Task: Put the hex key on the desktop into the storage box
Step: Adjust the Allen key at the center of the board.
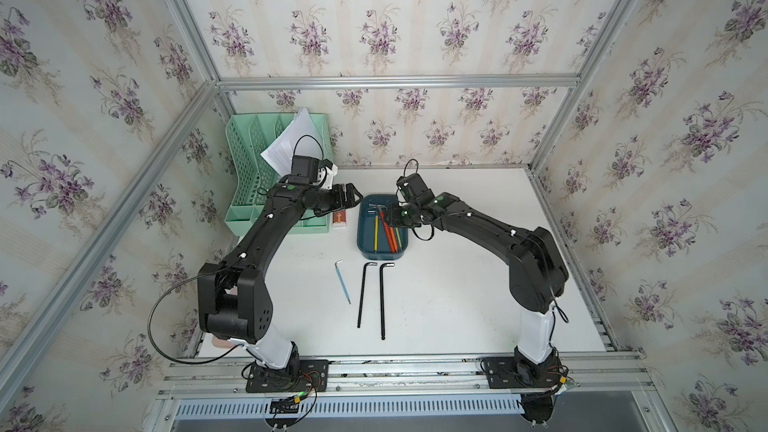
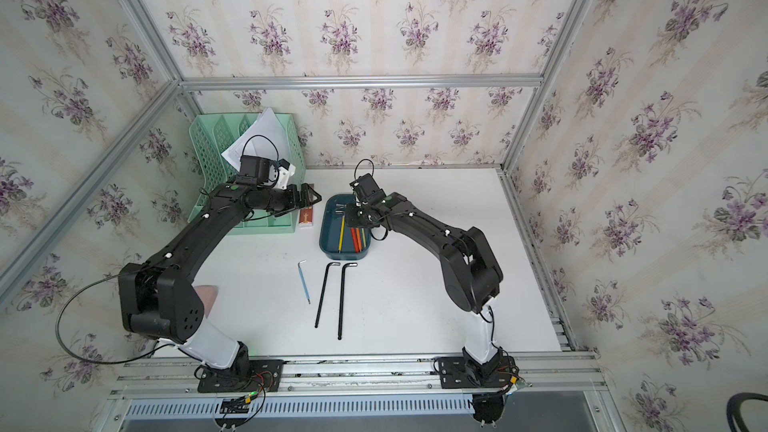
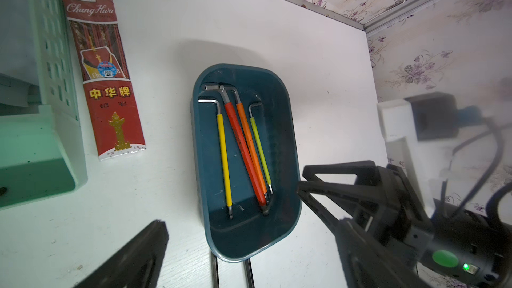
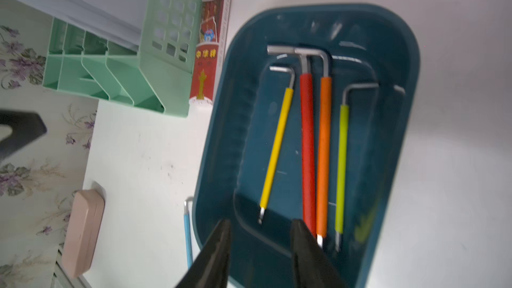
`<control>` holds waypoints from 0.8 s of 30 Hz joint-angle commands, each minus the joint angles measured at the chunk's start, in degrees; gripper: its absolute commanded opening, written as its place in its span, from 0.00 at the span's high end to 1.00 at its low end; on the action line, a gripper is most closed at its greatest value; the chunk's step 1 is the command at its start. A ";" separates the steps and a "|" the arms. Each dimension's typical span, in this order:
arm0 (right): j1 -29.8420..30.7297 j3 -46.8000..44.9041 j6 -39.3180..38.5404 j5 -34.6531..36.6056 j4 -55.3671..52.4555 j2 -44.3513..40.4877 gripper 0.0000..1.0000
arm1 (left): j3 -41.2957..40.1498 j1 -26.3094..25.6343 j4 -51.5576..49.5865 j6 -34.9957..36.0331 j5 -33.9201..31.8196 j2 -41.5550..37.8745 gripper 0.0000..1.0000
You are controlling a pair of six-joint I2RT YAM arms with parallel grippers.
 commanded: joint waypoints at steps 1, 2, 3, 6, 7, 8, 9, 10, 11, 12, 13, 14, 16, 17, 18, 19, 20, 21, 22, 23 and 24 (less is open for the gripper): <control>0.05 -8.17 -0.57 2.05 4.26 -6.74 0.60 | 0.57 -0.12 1.93 1.91 -1.47 0.02 0.01; 0.10 -10.87 -0.41 1.55 4.72 -8.71 0.60 | 0.89 -0.12 1.35 2.27 -1.81 0.34 0.01; 0.21 -13.39 0.06 0.87 5.15 -11.24 0.60 | 1.11 -0.12 1.16 2.31 -1.90 0.63 0.01; 1.56 -22.12 2.40 0.14 7.49 -17.09 0.61 | 0.83 -0.07 1.57 2.27 -1.52 1.09 0.01; 2.22 -24.64 3.29 0.50 8.17 -18.68 0.61 | 0.75 -0.07 1.68 2.21 -1.53 1.16 0.01; 2.94 -26.29 3.91 1.21 8.28 -19.77 0.61 | 0.75 -0.10 1.63 2.16 -1.63 1.26 0.01; 3.73 -27.74 4.66 2.46 8.13 -20.52 0.61 | 0.75 -0.07 1.62 2.20 -1.67 1.35 0.01; 4.86 -28.54 5.15 3.73 7.51 -20.85 0.61 | 0.83 -0.11 1.62 2.21 -1.80 1.45 0.01; 5.97 -28.84 5.44 5.00 6.93 -20.70 0.60 | 0.84 -0.12 1.62 2.18 -1.86 1.50 0.01; 7.39 -28.65 5.73 6.54 5.95 -20.09 0.60 | 0.93 -0.12 1.55 2.12 -1.87 1.53 0.01; 8.92 -28.23 6.12 7.80 5.00 -19.05 0.60 | 1.08 -0.12 1.53 2.03 -1.88 1.52 0.01; 10.09 -27.69 6.44 8.81 4.45 -18.04 0.60 | 1.08 -0.11 1.54 2.03 -1.89 1.52 0.01; 12.48 -26.26 8.01 10.41 3.54 -14.66 0.59 | 1.29 -0.12 1.29 1.96 -1.95 1.45 0.01; 13.30 -25.40 8.71 10.83 3.42 -13.16 0.59 | 1.23 -0.12 1.14 1.96 -2.11 1.32 0.01; 14.25 -24.38 9.64 11.10 3.31 -11.34 0.59 | 1.19 -0.08 1.05 1.96 -2.21 1.29 0.01; 15.17 -23.12 10.19 11.18 3.48 -9.43 0.59 | 1.24 -0.12 0.92 1.96 -2.38 1.18 0.01; 15.96 -21.73 10.56 11.10 3.62 -7.49 0.58 | 1.33 -0.12 0.78 1.96 -2.39 1.18 0.01; 16.63 -20.39 10.87 11.16 3.35 -5.89 0.59 | 1.44 -0.11 0.60 1.89 -2.42 1.10 0.01; 17.35 -18.64 11.18 11.33 2.82 -3.95 0.58 | 1.56 -0.12 0.48 1.83 -2.39 1.09 0.01; 18.01 -16.90 11.29 11.46 2.45 -2.18 0.58 | 1.56 -0.12 0.47 1.61 -2.40 1.02 0.01; 18.41 -15.78 11.38 11.47 2.13 -0.85 0.58 | 1.51 -0.12 0.54 1.53 -2.24 1.00 0.01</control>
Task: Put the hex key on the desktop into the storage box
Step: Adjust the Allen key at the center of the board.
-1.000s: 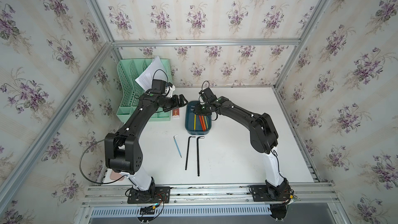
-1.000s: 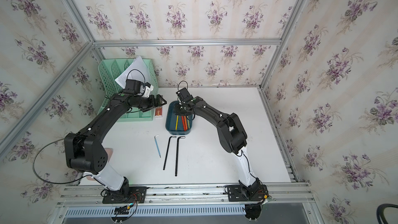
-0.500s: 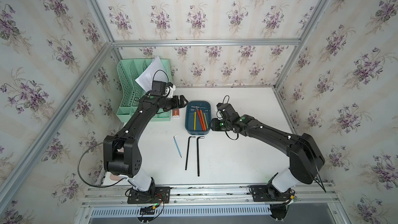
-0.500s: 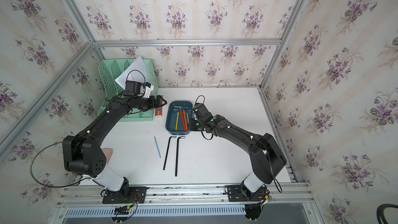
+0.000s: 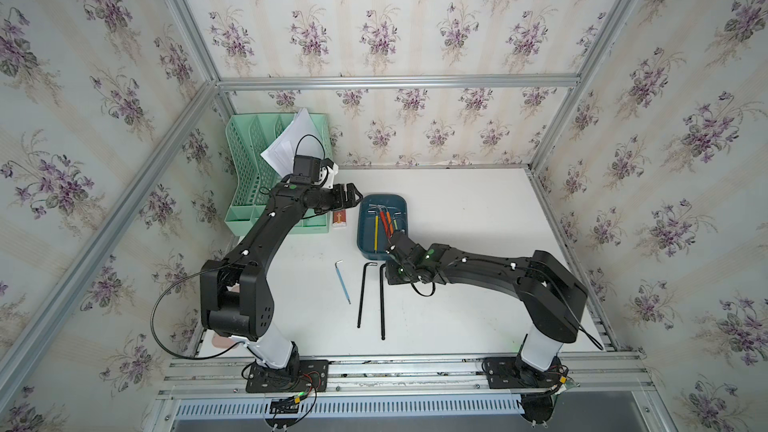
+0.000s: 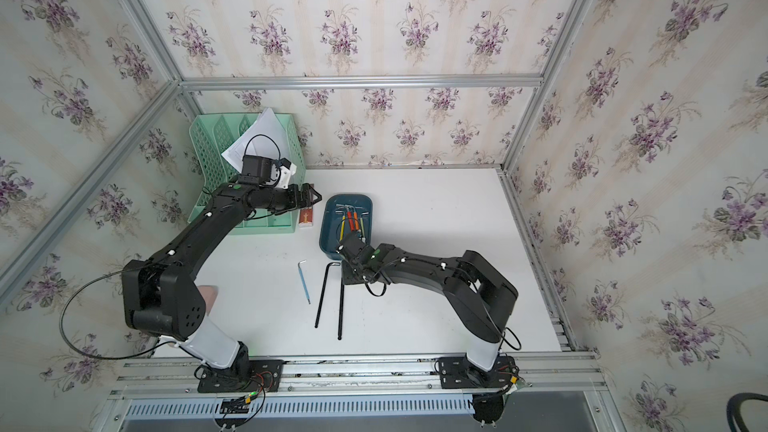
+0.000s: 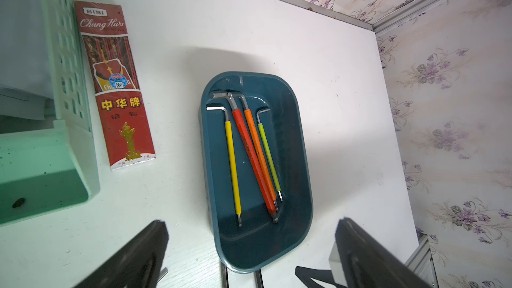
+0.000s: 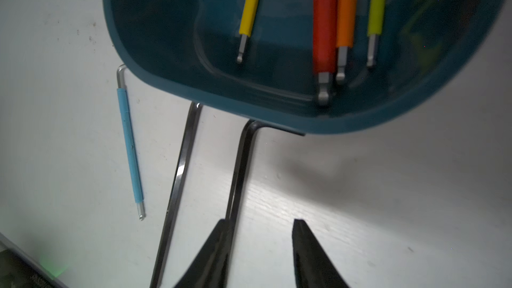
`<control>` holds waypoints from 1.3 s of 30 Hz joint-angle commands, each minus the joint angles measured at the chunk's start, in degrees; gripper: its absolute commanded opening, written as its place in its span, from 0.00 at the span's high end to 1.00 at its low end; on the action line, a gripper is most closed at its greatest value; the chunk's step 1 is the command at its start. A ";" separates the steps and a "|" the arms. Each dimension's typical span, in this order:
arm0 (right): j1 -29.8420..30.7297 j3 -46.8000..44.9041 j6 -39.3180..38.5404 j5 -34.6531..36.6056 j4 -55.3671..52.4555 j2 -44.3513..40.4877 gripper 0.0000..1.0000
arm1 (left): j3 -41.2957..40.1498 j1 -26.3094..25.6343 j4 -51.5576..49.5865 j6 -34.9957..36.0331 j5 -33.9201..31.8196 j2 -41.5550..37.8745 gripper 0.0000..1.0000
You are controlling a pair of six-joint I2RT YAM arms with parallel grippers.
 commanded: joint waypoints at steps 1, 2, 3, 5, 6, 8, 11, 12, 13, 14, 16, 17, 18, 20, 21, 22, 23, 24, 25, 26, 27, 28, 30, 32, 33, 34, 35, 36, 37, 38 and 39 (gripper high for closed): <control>1.46 3.88 1.92 1.63 -1.89 4.08 0.58 | 0.46 -0.03 0.07 0.22 0.15 -0.48 0.01; 1.80 5.06 2.00 1.75 -2.47 5.23 0.58 | 0.51 0.01 0.08 0.08 0.34 -0.53 0.01; 2.04 5.83 2.09 2.18 -3.20 6.11 0.58 | 0.59 -0.03 -0.04 0.05 0.41 -0.47 0.01; 2.67 7.31 2.35 4.71 -5.61 7.94 0.58 | 0.71 -0.03 -0.23 -0.01 0.44 -0.70 0.01; 2.89 7.74 2.36 5.55 -6.79 8.58 0.58 | 0.63 -0.03 -0.09 0.01 0.42 -0.81 0.01; 3.43 8.12 2.27 7.21 -8.93 9.57 0.58 | 0.55 -0.03 -0.08 -0.13 0.44 -1.07 0.01; 4.06 7.24 2.10 8.51 -10.56 10.22 0.58 | 0.57 -0.03 -0.12 -0.30 0.84 -1.22 0.01; 4.22 6.64 2.09 8.59 -10.42 10.13 0.58 | 0.64 -0.02 -0.07 -0.29 0.97 -1.19 0.01; 4.22 5.95 2.09 8.52 -10.27 10.05 0.59 | 0.64 0.00 -0.05 -0.30 1.19 -1.27 0.01; 4.23 5.39 2.24 9.03 -10.46 9.80 0.59 | 0.53 0.01 0.03 -0.34 1.32 -1.36 0.01; 4.15 3.98 2.84 10.58 -11.03 8.77 0.59 | 0.40 -0.01 0.11 -0.47 1.37 -1.45 0.01; 4.09 2.97 3.18 11.45 -11.22 7.98 0.59 | 0.44 -0.02 0.13 -0.52 1.48 -1.40 0.01; 4.00 1.86 3.45 12.02 -11.39 7.08 0.59 | 0.46 -0.03 0.07 -0.47 1.51 -1.45 0.01; 3.57 -0.83 3.74 12.68 -11.38 5.06 0.59 | 0.44 -0.03 0.12 -0.60 1.51 -1.45 0.01; 3.31 -1.99 4.00 12.80 -11.44 4.14 0.59 | 0.46 0.01 0.14 -0.64 1.53 -1.36 0.01; 3.02 -3.17 4.32 12.84 -11.41 3.13 0.59 | 0.53 -0.03 0.10 -0.83 1.59 -1.29 0.01; 2.71 -4.43 4.53 12.82 -11.13 2.10 0.59 | 0.47 -0.03 0.04 -0.83 1.83 -1.18 0.01; 2.46 -5.37 4.76 12.73 -10.89 1.36 0.59 | 0.54 -0.02 0.06 -0.93 2.06 -1.10 0.01; 2.32 -6.35 4.90 12.41 -10.42 0.70 0.59 | 0.54 -0.01 0.05 -1.00 2.20 -0.97 0.01; 1.98 -7.23 4.99 11.93 -9.90 0.10 0.59 | 0.60 -0.02 0.04 -1.01 2.29 -0.92 0.01; 1.75 -7.72 5.15 11.58 -9.47 -0.13 0.59 | 0.55 -0.03 0.08 -1.00 2.14 -0.92 0.01; 1.38 -8.42 5.24 11.03 -8.91 -0.32 0.59 | 0.52 -0.02 0.05 -1.00 2.21 -0.96 0.01; 0.27 -9.63 5.60 9.84 -7.72 -0.25 0.60 | 0.52 -0.03 0.06 -1.04 2.28 -0.96 0.01; -0.99 -11.11 5.62 8.96 -6.16 -0.27 0.62 | 0.55 -0.03 -0.04 -1.00 2.20 -1.01 0.01; -1.41 -11.61 5.56 8.83 -5.53 -0.40 0.62 | 0.50 -0.04 0.03 -0.91 2.28 -1.08 0.01; -1.93 -12.08 5.39 8.69 -5.06 -0.45 0.62 | 0.51 -0.01 -0.05 -0.96 2.26 -1.18 0.01; -2.42 -12.38 5.11 8.70 -4.76 -0.45 0.63 | 0.53 -0.03 -0.05 -0.84 2.21 -1.18 0.01; -2.82 -12.39 4.77 8.77 -4.73 -0.45 0.63 | 0.55 -0.03 -0.08 -0.84 2.13 -1.18 0.01; -3.27 -12.24 4.34 9.12 -5.01 -0.45 0.64 | 0.55 -0.03 -0.14 -0.87 2.14 -1.14 0.01; -3.58 -12.16 3.94 9.55 -5.22 -0.36 0.64 | 0.55 -0.03 -0.10 -0.85 2.32 -1.14 0.01; -3.88 -11.93 3.50 9.93 -5.47 -0.36 0.65 | 0.51 -0.03 -0.14 -0.93 2.37 -1.22 0.01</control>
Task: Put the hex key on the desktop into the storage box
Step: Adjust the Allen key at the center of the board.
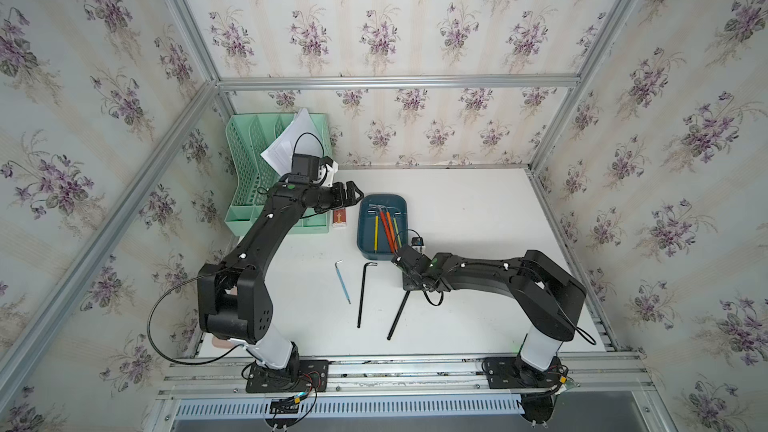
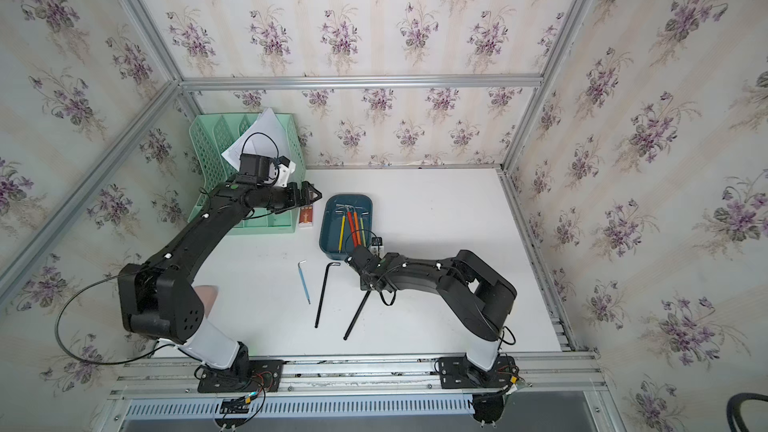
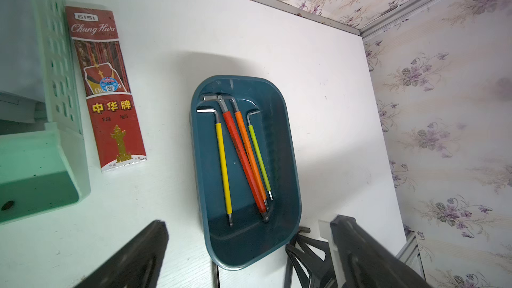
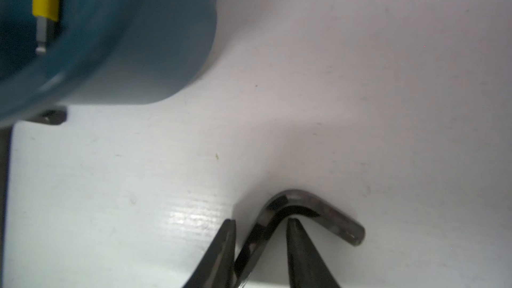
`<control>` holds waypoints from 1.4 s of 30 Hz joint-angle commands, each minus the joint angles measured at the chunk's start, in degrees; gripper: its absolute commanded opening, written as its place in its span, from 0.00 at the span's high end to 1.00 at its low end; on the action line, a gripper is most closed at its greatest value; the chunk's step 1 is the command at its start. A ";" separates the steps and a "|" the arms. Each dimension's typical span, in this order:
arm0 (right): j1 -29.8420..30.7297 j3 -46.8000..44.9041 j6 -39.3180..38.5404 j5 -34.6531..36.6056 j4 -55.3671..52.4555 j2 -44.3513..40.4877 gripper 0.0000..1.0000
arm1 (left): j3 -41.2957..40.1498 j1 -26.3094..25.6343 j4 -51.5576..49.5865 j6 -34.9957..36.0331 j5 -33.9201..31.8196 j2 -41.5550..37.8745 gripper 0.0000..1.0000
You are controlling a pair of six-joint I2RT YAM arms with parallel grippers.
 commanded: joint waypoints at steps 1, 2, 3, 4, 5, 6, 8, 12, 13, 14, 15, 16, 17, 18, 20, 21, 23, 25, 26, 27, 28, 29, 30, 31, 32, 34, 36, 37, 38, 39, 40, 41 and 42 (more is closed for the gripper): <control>-1.19 -0.47 -1.16 -1.85 -5.28 1.21 0.66 | 0.25 0.03 -0.01 0.03 0.67 -0.13 0.01; -1.73 -0.26 -1.74 -1.65 -5.26 1.26 0.66 | 0.20 -0.03 0.02 0.02 0.66 -0.11 0.01; -2.26 -0.05 -2.29 -1.56 -5.11 1.29 0.67 | 0.22 0.00 0.05 -0.02 0.72 -0.03 0.01; -2.85 0.29 -2.98 -1.53 -5.06 1.46 0.68 | 0.19 -0.03 0.04 -0.06 0.73 0.04 0.01; -3.35 0.89 -3.82 -1.47 -5.11 1.71 0.69 | 0.32 -0.02 -0.05 -0.11 0.84 0.12 0.01; -3.64 1.45 -4.69 -1.26 -5.07 1.97 0.70 | 0.33 -0.03 -0.09 -0.16 0.91 0.15 0.01; -3.95 2.99 -6.86 0.06 -5.13 2.92 0.70 | 0.33 0.02 -0.01 -0.32 1.11 0.23 0.01; -4.78 7.31 -9.41 0.97 -7.74 6.40 0.70 | 0.55 -0.03 0.03 -0.74 2.15 0.84 0.01; -4.76 7.89 -9.56 0.88 -8.04 6.64 0.70 | 0.63 -0.03 -0.14 -0.61 2.21 1.01 0.01; -4.76 8.18 -9.58 0.26 -8.05 6.55 0.69 | 0.64 -0.03 -0.18 -0.63 2.25 1.04 0.01; -4.75 8.16 -9.31 -0.53 -8.05 6.01 0.68 | 0.77 -0.03 -0.27 -0.59 2.13 1.02 0.01; -4.74 7.91 -8.71 -1.19 -8.01 5.14 0.67 | 0.76 0.04 -0.27 -0.55 2.01 1.03 0.01; -4.72 7.31 -8.04 -1.75 -7.93 3.99 0.65 | 0.73 -0.03 -0.44 -0.42 1.86 0.95 0.01; -4.71 6.34 -7.32 -2.07 -7.77 2.51 0.64 | 0.66 -0.03 -0.39 -0.42 1.76 0.86 0.01; -4.80 4.97 -5.79 -1.83 -8.72 0.27 0.62 | 0.64 -0.03 -0.36 -0.39 1.82 0.81 0.01; -4.80 4.67 -5.44 -1.81 -9.60 -0.64 0.62 | 0.69 -0.03 -0.36 -0.33 1.81 0.85 0.01; -4.80 4.31 -4.54 -2.69 -10.88 -2.03 0.61 | 0.61 -0.03 -0.34 -0.46 1.82 0.94 0.01; -4.79 3.55 -3.63 -4.95 -10.47 -3.43 0.60 | 0.84 0.02 -0.42 -0.50 2.15 1.03 0.01; -4.73 2.92 -3.09 -6.61 -9.57 -4.23 0.59 | 0.84 -0.03 -0.42 -0.50 2.14 1.10 0.01; -4.78 2.39 -2.41 -7.95 -8.88 -4.85 0.59 | 0.86 -0.01 -0.44 -0.55 2.13 1.12 0.01; -4.78 1.94 -1.78 -8.91 -8.54 -5.17 0.58 | 0.82 -0.03 -0.47 -0.51 2.17 1.08 0.01; -4.79 1.74 -0.91 -9.75 -8.49 -5.29 0.57 | 0.92 -0.03 -0.48 -0.50 2.17 1.05 0.01; -4.74 1.63 -0.15 -10.52 -8.74 -5.22 0.56 | 0.95 -0.01 -0.58 -0.46 2.17 1.04 0.01; -4.68 1.53 0.43 -11.11 -8.93 -5.11 0.56 | 0.93 -0.03 -0.67 -0.41 2.05 1.00 0.01; -4.50 1.33 1.08 -11.54 -8.85 -4.95 0.54 | 1.01 -0.03 -0.70 -0.39 1.92 0.99 0.01; -4.06 1.35 1.94 -11.62 -8.51 -4.59 0.50 | 1.01 -0.03 -0.73 -0.24 1.82 0.81 0.01; -3.75 1.82 2.51 -11.70 -8.55 -3.95 0.48 | 1.19 -0.05 -1.20 0.22 1.44 0.72 0.01; -3.67 2.01 2.70 -11.75 -8.58 -3.62 0.48 | 1.31 -0.03 -1.54 0.42 1.15 0.68 0.01; -3.71 2.33 2.92 -11.75 -8.62 -3.09 0.47 | 1.59 -0.03 -1.76 0.64 1.07 0.68 0.01; -3.59 2.80 2.97 -11.84 -8.82 -2.39 0.47 | 1.70 -0.03 -1.85 0.89 1.10 0.59 0.01; -3.57 3.18 2.97 -11.85 -8.97 -1.87 0.47 | 1.76 -0.03 -1.92 0.99 1.20 0.60 0.01; -3.49 3.77 2.97 -11.80 -9.62 -1.03 0.47 | 1.92 -0.03 -1.94 1.00 1.27 0.73 0.01; -3.48 4.54 2.97 -11.46 -10.67 -0.26 0.47 | 1.91 -0.01 -2.02 0.91 1.38 0.75 0.01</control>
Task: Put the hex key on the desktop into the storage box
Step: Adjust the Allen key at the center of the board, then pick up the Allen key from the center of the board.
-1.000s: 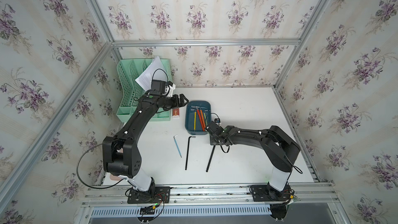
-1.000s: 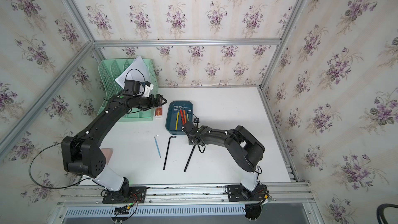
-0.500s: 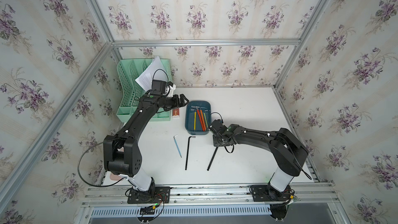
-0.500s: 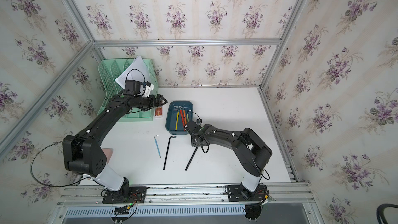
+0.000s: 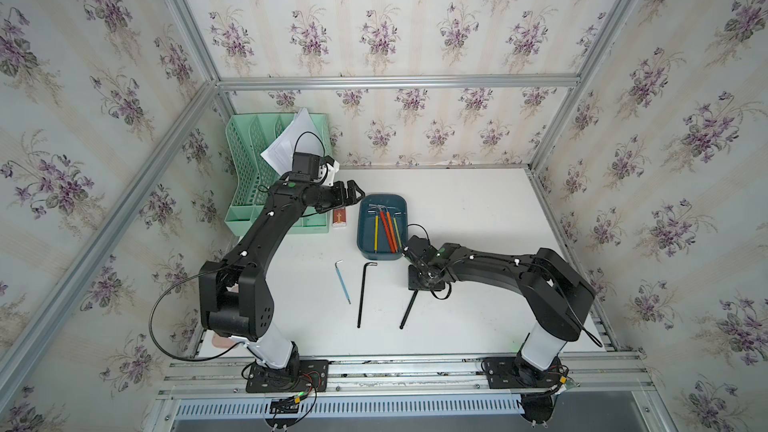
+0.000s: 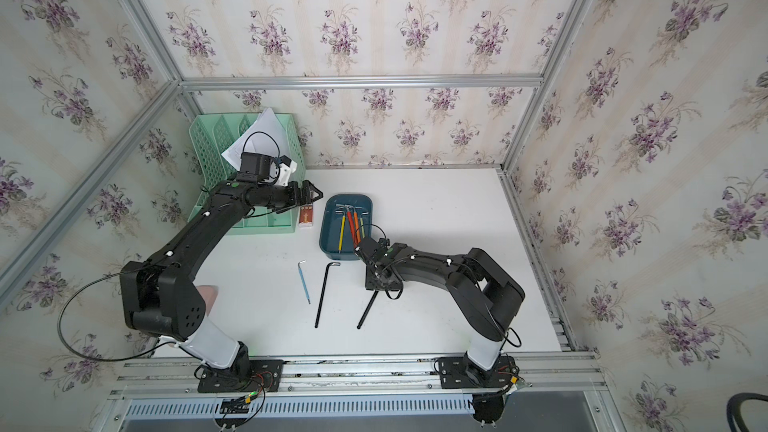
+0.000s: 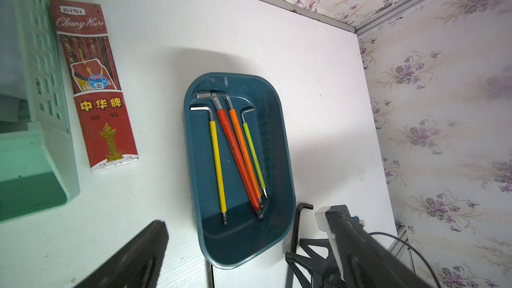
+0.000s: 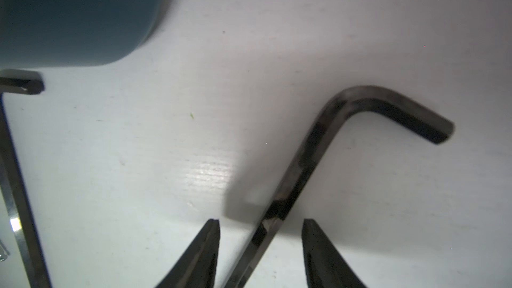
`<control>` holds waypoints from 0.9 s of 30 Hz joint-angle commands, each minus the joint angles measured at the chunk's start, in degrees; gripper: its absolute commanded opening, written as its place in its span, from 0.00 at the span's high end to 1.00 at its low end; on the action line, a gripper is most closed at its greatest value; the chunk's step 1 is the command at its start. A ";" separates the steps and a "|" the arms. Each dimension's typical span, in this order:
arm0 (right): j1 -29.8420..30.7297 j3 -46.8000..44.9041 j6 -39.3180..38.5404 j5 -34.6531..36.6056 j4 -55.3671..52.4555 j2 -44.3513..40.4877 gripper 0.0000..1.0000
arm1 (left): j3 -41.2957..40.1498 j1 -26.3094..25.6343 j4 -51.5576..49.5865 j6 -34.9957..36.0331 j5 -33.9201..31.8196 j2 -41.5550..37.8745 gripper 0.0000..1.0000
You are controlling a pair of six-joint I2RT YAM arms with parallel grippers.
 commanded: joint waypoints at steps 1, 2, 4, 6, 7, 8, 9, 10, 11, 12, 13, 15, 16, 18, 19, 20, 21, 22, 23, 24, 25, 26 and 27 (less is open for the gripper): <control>0.17 1.91 1.16 0.69 -3.02 1.92 0.47 | 0.50 -0.01 -0.89 0.91 0.06 -0.23 0.01; 0.23 2.55 1.16 1.04 -4.08 2.57 0.47 | 0.52 -0.03 -0.89 0.84 0.21 -0.17 0.01; 0.38 3.60 0.93 1.30 -5.61 3.67 0.47 | 0.83 0.00 -1.10 0.88 0.44 -0.02 0.01; 0.59 4.68 0.65 1.37 -7.08 5.01 0.47 | 0.85 0.02 -1.17 0.85 0.34 -0.15 0.01; 0.72 5.04 0.63 1.37 -7.51 5.50 0.48 | 0.71 -0.03 -1.14 0.86 0.32 -0.23 0.01; 0.87 5.46 0.57 1.36 -8.00 6.18 0.48 | 0.76 -0.01 -1.17 0.93 0.22 -0.24 0.01; 1.07 5.82 0.48 1.36 -8.29 6.89 0.49 | 0.74 -0.03 -1.13 0.97 0.11 -0.30 0.01; 1.22 6.16 0.48 1.58 -8.73 7.54 0.50 | 0.83 -0.03 -1.18 0.97 0.09 -0.32 0.01; 1.31 6.46 0.54 1.95 -9.35 8.13 0.50 | 0.84 -0.04 -1.19 0.97 0.05 -0.33 0.01; 1.39 6.56 0.56 2.31 -9.80 8.72 0.51 | 0.85 -0.03 -1.24 0.97 0.04 -0.39 0.01; 1.49 6.65 0.46 2.57 -10.21 9.08 0.52 | 0.85 -0.03 -1.19 0.97 0.00 -0.41 0.01; 1.90 6.57 0.19 3.82 -10.98 9.74 0.54 | 0.85 -0.03 -1.27 0.97 -0.03 -0.41 0.01; 2.01 6.57 0.19 4.42 -11.46 9.90 0.54 | 0.85 -0.03 -1.27 0.94 -0.10 -0.52 0.01; 2.21 6.48 0.02 4.98 -12.11 10.49 0.54 | 0.85 -0.03 -1.31 0.82 -0.17 -0.50 0.01; 2.26 6.40 -0.07 5.10 -12.20 10.73 0.54 | 0.89 -0.03 -1.27 0.87 -0.25 -0.50 0.01; 2.36 6.18 -0.07 5.06 -11.97 10.93 0.54 | 0.83 -0.03 -1.32 0.89 -0.11 -0.50 0.01; 2.45 5.96 -0.07 4.75 -11.58 11.26 0.54 | 0.72 0.01 -1.29 0.81 -0.17 -0.58 0.01; 2.58 5.66 -0.04 4.34 -11.15 11.49 0.54 | 0.82 -0.03 -1.28 0.88 -0.18 -0.59 0.01; 2.70 5.33 -0.01 3.96 -10.55 11.81 0.54 | 0.79 -0.03 -1.33 0.95 -0.23 -0.59 0.01; 2.72 4.86 0.08 3.54 -9.93 12.09 0.55 | 0.76 -0.03 -1.32 0.91 -0.26 -0.59 0.01; 2.75 4.52 0.19 3.33 -9.46 12.33 0.55 | 0.76 -0.03 -1.33 0.90 -0.26 -0.51 0.01; 2.81 4.06 0.41 3.11 -8.80 12.72 0.56 | 0.69 -0.03 -1.35 0.83 -0.28 -0.57 0.01; 2.74 3.54 0.61 3.06 -8.26 12.90 0.57 | 0.76 -0.03 -1.34 0.85 -0.25 -0.51 0.01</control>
